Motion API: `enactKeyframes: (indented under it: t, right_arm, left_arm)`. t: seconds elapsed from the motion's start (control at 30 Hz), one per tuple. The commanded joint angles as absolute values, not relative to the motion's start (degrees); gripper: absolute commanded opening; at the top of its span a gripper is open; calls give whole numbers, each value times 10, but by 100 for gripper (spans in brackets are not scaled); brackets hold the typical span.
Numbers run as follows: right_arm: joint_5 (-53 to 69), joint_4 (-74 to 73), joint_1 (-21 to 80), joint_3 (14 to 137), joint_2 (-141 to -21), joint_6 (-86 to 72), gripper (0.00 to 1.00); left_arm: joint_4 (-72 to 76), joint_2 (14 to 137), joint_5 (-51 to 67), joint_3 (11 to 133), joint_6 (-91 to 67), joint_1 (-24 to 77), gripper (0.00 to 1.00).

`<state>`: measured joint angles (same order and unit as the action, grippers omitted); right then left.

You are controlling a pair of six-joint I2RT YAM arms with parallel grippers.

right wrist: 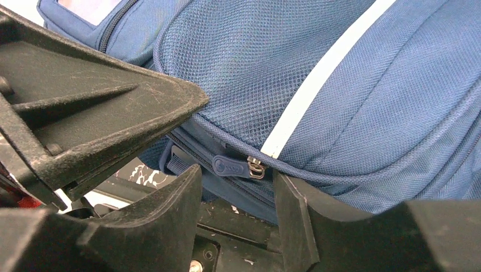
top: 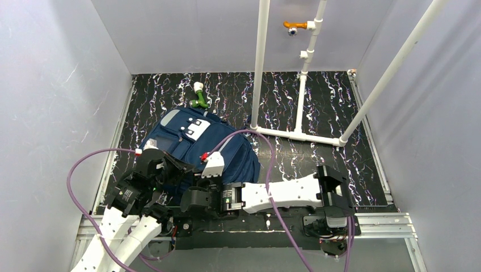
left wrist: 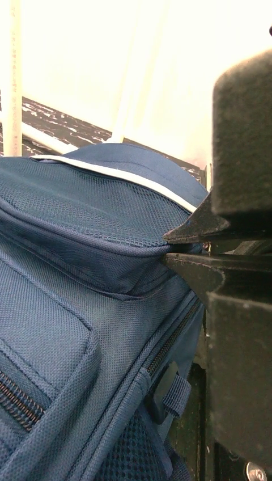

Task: Pack the student bag
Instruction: Zip the student bag at the center of the board.

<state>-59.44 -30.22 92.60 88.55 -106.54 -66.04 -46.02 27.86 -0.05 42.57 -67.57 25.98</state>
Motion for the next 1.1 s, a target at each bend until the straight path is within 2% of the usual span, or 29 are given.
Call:
enactKeyframes:
  t: [0.0, 0.07, 0.2, 0.27, 0.5, 0.67, 0.73, 0.9, 1.0, 1.07]
  right_arm:
    - [-637, -262, 898, 868, -1023, -684, 53]
    - [-642, -277, 898, 860, -1017, -711, 48]
    - [-650, -303, 897, 850, -1010, -769, 46]
    - [-650, -308, 897, 845, -1007, -783, 42]
    - [-688, -332, 890, 827, -1005, -867, 42]
    - [-720, -381, 886, 859, -1034, -917, 40]
    - [-727, -404, 886, 875, -1047, -920, 34]
    - [-719, -500, 887, 937, -1083, -903, 12]
    - [-691, -560, 888, 959, -1088, -881, 6]
    - [-662, -545, 890, 959, -1082, -798, 2]
  left_arm:
    - [-452, 267, 131, 436, -693, 269, 0]
    - [-448, 271, 140, 434, -700, 269, 0]
    - [-429, 273, 160, 425, -712, 269, 0]
    - [-433, 271, 156, 423, -710, 269, 0]
    - [-433, 262, 167, 413, -717, 269, 0]
    - [-439, 250, 162, 404, -717, 269, 0]
    - [-440, 248, 158, 402, -717, 269, 0]
    - [-445, 232, 116, 390, -715, 269, 0]
    - [-458, 222, 61, 380, -713, 269, 0]
    - [-459, 222, 31, 372, -710, 269, 0]
